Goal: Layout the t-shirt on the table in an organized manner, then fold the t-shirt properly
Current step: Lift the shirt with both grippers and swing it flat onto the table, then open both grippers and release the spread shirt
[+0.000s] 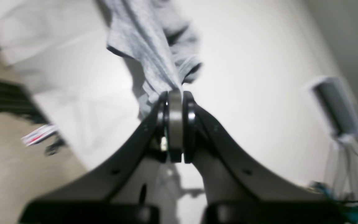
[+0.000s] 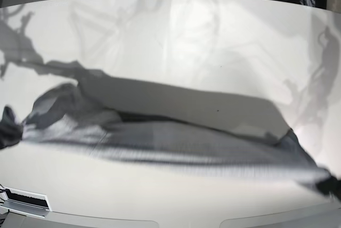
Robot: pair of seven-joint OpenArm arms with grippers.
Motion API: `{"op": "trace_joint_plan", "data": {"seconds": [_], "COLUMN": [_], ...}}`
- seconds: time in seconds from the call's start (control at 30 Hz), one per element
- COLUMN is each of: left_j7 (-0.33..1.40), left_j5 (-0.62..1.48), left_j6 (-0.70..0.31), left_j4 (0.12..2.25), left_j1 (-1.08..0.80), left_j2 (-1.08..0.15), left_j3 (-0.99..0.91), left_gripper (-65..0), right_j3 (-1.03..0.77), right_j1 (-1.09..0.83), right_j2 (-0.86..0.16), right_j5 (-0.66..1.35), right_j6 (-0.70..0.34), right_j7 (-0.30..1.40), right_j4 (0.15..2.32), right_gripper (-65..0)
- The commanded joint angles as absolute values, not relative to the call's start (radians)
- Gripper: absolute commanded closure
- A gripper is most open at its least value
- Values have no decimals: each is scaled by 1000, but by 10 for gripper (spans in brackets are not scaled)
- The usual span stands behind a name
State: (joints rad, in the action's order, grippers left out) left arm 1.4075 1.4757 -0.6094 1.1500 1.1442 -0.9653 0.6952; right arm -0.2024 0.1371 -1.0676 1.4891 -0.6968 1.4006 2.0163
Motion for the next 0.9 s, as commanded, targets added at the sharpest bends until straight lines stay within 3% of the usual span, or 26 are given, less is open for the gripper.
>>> {"op": "trace_joint_plan", "data": {"seconds": [0.0, 0.33, 0.63, 0.87], "left_j7": [1396, 1396, 1396, 1396], "left_j5": [1484, 1484, 1484, 1484], "left_j6": [-609, -610, -682, -688], "left_j4": [1158, 1160, 1160, 1160], "left_j1": [1145, 873, 653, 551], "left_j2": [-970, -970, -995, -1049], "left_j3": [686, 686, 686, 686], "left_gripper": [0, 0, 0, 0], "right_j3": [-216, -216, -216, -216], "right_j1": [125, -133, -292, -416], "right_j2": [-1097, -1089, -963, -959], "right_j5": [1484, 1484, 1484, 1484], "right_j6": [-698, -698, -698, -698], "right_j7": [1396, 1396, 1396, 1396], "right_j4": [2019, 2019, 2019, 2020], "right_gripper": [0, 0, 0, 0]}}
